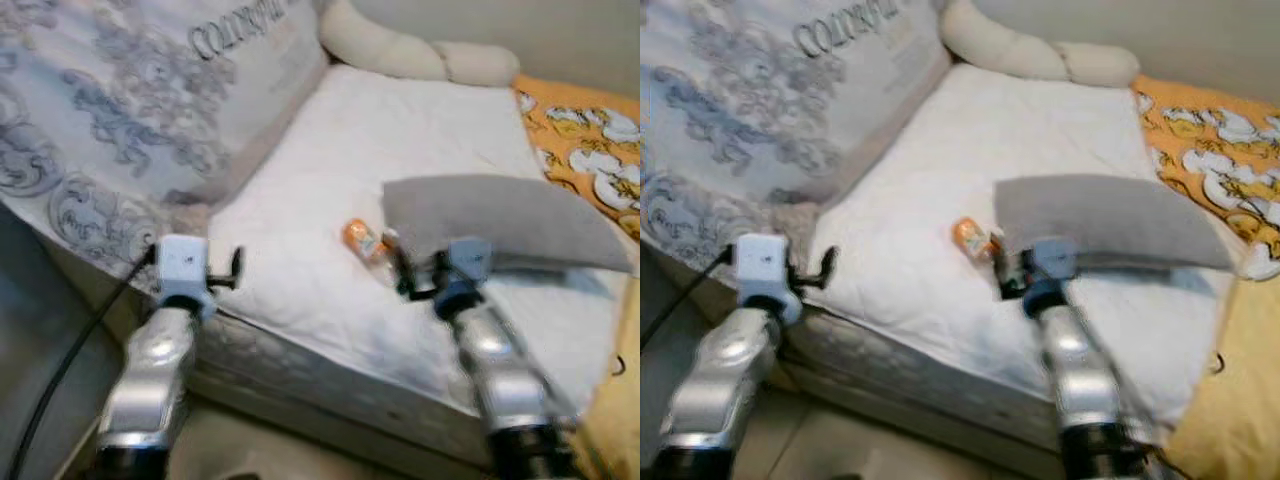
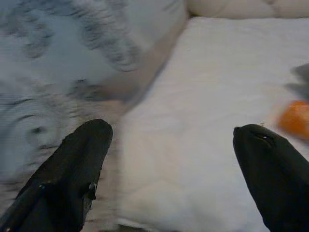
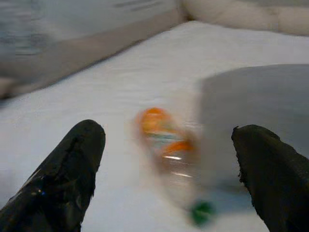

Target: Clean up the room

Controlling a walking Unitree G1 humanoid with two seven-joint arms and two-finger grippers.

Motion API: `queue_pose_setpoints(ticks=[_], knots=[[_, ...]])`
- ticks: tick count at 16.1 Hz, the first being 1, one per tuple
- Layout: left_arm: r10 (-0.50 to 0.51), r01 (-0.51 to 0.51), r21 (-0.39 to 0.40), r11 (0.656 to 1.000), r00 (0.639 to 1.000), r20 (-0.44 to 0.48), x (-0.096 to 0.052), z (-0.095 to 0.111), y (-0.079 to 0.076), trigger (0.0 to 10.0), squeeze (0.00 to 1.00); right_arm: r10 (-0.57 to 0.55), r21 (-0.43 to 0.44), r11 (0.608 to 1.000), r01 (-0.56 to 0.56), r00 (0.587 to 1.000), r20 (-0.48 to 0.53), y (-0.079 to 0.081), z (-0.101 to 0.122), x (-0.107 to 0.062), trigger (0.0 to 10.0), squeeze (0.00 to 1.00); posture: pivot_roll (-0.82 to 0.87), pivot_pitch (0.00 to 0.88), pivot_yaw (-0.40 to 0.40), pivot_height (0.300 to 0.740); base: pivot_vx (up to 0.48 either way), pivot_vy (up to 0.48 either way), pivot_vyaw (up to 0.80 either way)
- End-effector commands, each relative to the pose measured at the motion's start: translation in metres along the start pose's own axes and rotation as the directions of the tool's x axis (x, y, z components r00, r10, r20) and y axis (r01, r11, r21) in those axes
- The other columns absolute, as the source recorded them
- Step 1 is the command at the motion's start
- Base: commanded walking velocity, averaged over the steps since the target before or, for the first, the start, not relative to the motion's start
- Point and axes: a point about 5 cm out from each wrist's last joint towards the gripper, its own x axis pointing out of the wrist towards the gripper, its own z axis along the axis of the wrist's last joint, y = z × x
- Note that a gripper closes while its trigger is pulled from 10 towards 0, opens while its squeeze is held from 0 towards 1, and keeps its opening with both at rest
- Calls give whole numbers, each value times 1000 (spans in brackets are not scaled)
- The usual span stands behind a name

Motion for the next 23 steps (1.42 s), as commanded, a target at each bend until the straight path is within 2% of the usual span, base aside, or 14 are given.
queue_pose_setpoints(ticks=[1, 6, 9, 13, 16, 17, 18, 19, 20, 21, 23], knots=[[-24, 24, 2, 1000, 1000, 18, 1, 4, -6, 10000, 0, -4, -35, 999, 5, 1000, 11, -8, 4, -2, 10000, 0, -16, 0, -33, 740, 349, 0, 0], [-36, 36, 26, 999, 999, 19, 0, 4, -7, 10000, 0, 17, -46, 999, -17, 1000, -1, -3, 0, -3, 10000, 0, -13, 0, -35, 740, 346, 0, 0], [-49, 48, 43, 998, 999, 19, -1, 4, -8, 10000, 0, 32, -55, 998, -32, 999, -12, -1, -3, -4, 10000, 0, 3, 0, -36, 740, 341, 0, 688], [-63, 61, 87, 994, 998, 12, -2, 7, -3, 10000, 0, -28, 20, 999, 28, 1000, -14, -1, -6, -2, 10000, 0, 20, 0, -4, 740, 335, 0, 200], [-100, 99, 93, 991, 995, 2, -4, 7, -5, 10000, 0, -37, -40, 999, 37, 999, 3, -4, -2, 1, 10000, 0, 8, 0, 22, 740, 193, 0, 0], [-144, 146, 105, 984, 989, -20, -6, 3, -10, 10000, 0, -18, -70, 997, 18, 1000, 0, -4, 1, 2, 10000, 0, 5, 0, 25, 740, 0, 0, 0], [-199, 203, 139, 969, 979, -44, -9, 0, -17, 10000, 0, -28, -141, 990, 15, 995, -93, -11, -2, 5, 10000, 0, 5, 0, 22, 740, 0, 0, 0], [-227, 233, 156, 960, 972, -54, -10, -1, -20, 10000, 0, -36, -170, 985, 14, 991, -131, -16, -2, 6, 10000, 0, 7, 0, 18, 740, 0, 0, 0], [-236, 242, 163, 956, 970, -57, -10, -1, -21, 10000, 0, -34, -164, 986, 11, 990, -136, -17, -2, 7, 10000, 0, 7, 0, 18, 740, 0, 0, 0], [-282, 291, 194, 937, 957, -73, -11, -1, -23, 10000, 0, -42, -149, 989, 18, 987, -158, -24, 4, 10, 10000, 0, 11, 0, 12, 740, 0, 0, 0], [-357, 374, 231, 898, 927, -114, -14, 2, -22, 10000, 0, -43, -191, 982, 3, 978, -202, -35, 13, 18, 10000, 0, 22, 0, 2, 740, 0, 0, 0]])
